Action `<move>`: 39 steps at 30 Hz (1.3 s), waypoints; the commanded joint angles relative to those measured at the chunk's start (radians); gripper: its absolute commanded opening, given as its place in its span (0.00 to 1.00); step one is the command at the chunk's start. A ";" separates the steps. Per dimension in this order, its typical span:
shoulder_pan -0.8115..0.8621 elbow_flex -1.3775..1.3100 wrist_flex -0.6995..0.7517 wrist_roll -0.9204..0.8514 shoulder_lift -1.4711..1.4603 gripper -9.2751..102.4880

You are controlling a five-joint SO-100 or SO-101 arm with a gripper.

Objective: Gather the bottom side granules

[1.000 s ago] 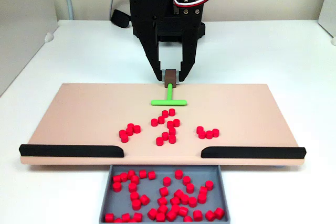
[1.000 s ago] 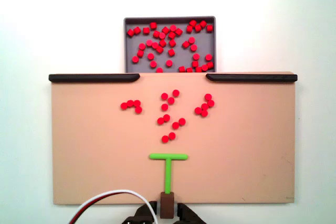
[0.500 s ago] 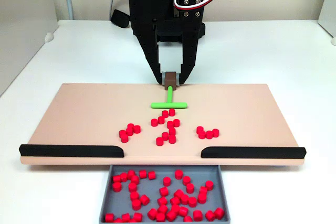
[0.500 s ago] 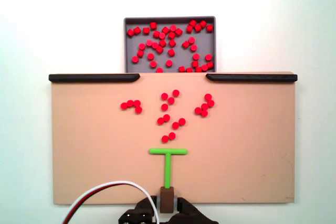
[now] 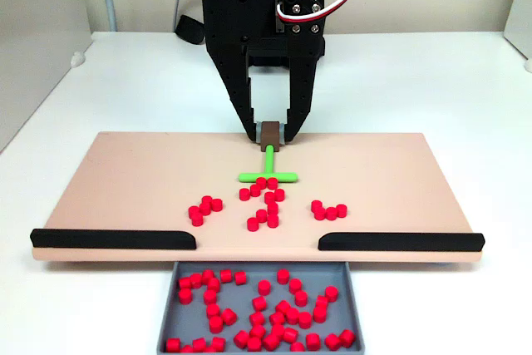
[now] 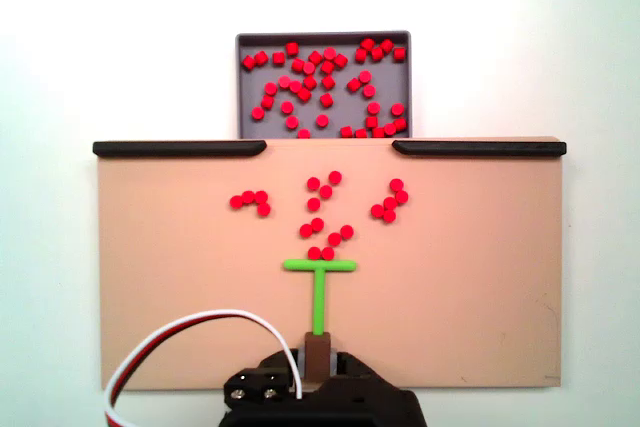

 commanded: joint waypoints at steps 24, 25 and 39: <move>0.005 -0.186 -0.006 -0.064 -0.176 0.08; 0.003 -0.186 -0.003 -0.064 -0.172 0.08; 0.002 -0.229 0.167 -0.035 0.026 0.08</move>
